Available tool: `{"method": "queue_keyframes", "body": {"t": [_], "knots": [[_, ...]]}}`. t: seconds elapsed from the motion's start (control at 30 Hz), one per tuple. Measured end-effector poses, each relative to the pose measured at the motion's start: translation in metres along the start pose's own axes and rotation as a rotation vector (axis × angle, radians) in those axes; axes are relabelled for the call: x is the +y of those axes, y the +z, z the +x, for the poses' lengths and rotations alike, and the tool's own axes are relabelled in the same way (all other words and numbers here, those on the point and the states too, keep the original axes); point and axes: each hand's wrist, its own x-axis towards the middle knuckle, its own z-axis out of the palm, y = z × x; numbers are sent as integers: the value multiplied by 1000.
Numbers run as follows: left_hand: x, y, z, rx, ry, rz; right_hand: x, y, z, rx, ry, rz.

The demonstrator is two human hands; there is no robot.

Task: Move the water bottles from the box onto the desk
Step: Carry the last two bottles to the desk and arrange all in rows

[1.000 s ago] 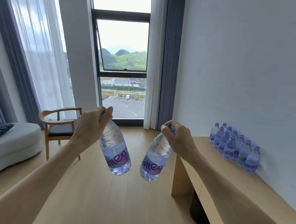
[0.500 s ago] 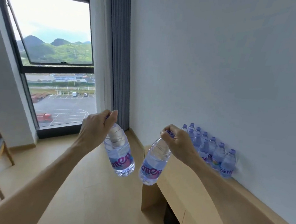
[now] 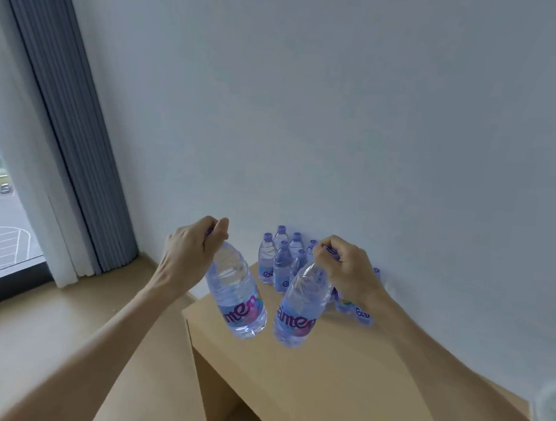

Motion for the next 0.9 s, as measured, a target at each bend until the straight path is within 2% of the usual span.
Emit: {"method": "queue_keyframes", "body": {"t": [0.3, 0.67, 0.9], "knots": [[-21, 131, 73, -246, 77, -195, 98, -32, 65, 38, 96, -59], [-11, 266, 130, -603, 241, -265, 167, -58, 80, 150, 294, -134], [-16, 338, 140, -850, 378, -249, 202, -66, 75, 91, 477, -271]]}}
